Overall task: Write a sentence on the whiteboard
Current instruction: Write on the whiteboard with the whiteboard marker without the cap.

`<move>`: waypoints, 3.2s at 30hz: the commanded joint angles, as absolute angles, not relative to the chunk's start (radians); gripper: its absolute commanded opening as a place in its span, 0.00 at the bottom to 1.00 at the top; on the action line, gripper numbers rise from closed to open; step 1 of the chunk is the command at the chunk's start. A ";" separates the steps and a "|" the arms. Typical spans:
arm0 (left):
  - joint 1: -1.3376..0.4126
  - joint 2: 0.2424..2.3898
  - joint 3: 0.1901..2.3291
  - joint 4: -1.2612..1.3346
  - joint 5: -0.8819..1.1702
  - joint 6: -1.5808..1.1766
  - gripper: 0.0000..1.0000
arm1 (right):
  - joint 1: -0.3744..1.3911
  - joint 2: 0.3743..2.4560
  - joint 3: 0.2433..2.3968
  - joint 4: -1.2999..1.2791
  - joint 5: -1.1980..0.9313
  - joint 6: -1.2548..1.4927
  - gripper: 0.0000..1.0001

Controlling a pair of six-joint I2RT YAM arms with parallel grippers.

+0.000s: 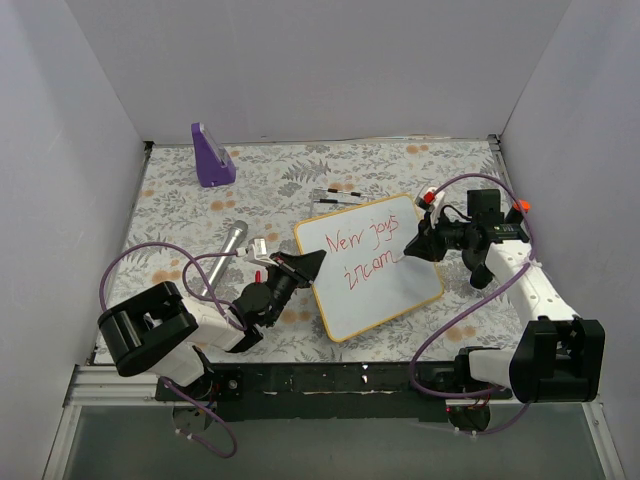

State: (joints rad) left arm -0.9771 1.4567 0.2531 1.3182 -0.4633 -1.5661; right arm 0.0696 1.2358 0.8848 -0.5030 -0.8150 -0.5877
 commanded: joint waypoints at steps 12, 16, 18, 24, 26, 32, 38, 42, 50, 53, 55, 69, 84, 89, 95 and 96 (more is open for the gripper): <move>-0.982 1.434 0.262 1.545 -0.431 -1.479 0.00 | 0.046 1.140 0.920 -0.457 -0.920 -0.537 0.01; -0.983 1.428 0.256 1.549 -0.433 -1.479 0.00 | 0.031 1.144 0.908 -0.422 -0.936 -0.512 0.01; -0.983 1.420 0.250 1.546 -0.437 -1.477 0.00 | 0.020 1.144 0.902 -0.397 -0.942 -0.503 0.01; -0.983 1.420 0.247 1.554 -0.436 -1.479 0.00 | 0.011 1.149 0.891 -0.365 -0.959 -0.485 0.01; -0.983 1.417 0.244 1.557 -0.439 -1.480 0.00 | 0.011 1.150 0.885 -0.354 -0.960 -0.480 0.01; -0.983 1.413 0.236 1.562 -0.442 -1.483 0.00 | -0.018 1.138 0.870 -0.315 -0.969 -0.457 0.01; -0.983 1.413 0.230 1.571 -0.442 -1.488 0.00 | -0.020 1.140 0.864 -0.305 -0.971 -0.454 0.01; -0.983 1.414 0.227 1.572 -0.442 -1.489 0.00 | -0.021 1.141 0.862 -0.301 -0.971 -0.449 0.01; -0.983 1.413 0.226 1.577 -0.443 -1.489 0.00 | -0.023 1.143 0.854 -0.276 -0.969 -0.434 0.01; -0.983 1.413 0.225 1.575 -0.443 -1.491 0.00 | -0.023 1.146 0.851 -0.273 -0.968 -0.434 0.01; -0.983 1.413 0.225 1.577 -0.443 -1.491 0.00 | -0.025 1.149 0.851 -0.268 -0.966 -0.433 0.01; -0.982 1.419 0.225 1.580 -0.440 -1.497 0.00 | -0.028 1.187 0.841 -0.222 -0.963 -0.390 0.01; -0.983 1.428 0.236 1.574 -0.437 -1.496 0.00 | -0.026 1.210 0.807 -0.176 -0.913 -0.348 0.01; -0.983 1.430 0.236 1.571 -0.436 -1.497 0.00 | -0.026 1.206 0.805 -0.175 -0.914 -0.347 0.01; -0.983 1.428 0.238 1.569 -0.436 -1.497 0.00 | -0.026 1.203 0.811 -0.173 -0.914 -0.351 0.01; -0.982 1.428 0.238 1.571 -0.436 -1.499 0.00 | -0.026 1.200 0.811 -0.173 -0.914 -0.351 0.01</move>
